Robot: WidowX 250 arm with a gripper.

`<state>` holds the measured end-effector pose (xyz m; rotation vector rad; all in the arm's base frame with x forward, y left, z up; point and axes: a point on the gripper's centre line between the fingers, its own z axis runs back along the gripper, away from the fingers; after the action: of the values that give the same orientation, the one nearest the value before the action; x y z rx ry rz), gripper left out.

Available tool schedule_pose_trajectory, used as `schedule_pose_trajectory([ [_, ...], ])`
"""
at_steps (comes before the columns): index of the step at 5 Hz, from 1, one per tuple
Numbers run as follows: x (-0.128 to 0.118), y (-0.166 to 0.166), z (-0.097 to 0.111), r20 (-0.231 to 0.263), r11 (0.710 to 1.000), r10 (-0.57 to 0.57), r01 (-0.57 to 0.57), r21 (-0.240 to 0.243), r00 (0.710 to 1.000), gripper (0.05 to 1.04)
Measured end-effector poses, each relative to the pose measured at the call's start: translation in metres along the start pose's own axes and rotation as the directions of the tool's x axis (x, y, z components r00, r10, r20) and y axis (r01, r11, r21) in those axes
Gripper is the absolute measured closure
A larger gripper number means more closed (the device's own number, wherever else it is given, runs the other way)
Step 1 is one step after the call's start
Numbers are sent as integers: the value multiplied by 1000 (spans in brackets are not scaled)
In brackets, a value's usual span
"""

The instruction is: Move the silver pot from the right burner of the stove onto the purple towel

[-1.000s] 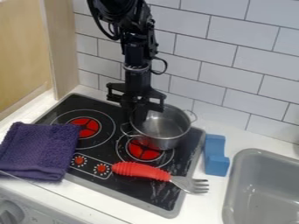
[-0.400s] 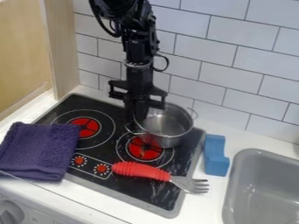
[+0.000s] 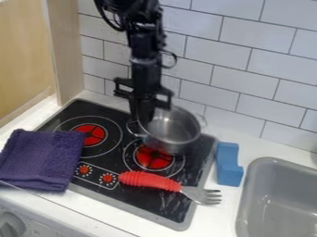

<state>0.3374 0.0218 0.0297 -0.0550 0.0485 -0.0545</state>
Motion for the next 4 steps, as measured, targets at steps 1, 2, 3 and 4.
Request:
schedule_pose_trajectory([
  [1, -11, 13, 18, 30, 1000, -10, 10, 0, 999, 1030],
  [2, -32, 27, 29, 34, 1000, -1, 1, -1, 999, 1030],
  [3, -54, 46, 37, 38, 1000, 19, -19, -5, 999, 1030],
  [4, -74, 50, 39, 20, 1000, 16, -15, -14, 1000, 1030],
])
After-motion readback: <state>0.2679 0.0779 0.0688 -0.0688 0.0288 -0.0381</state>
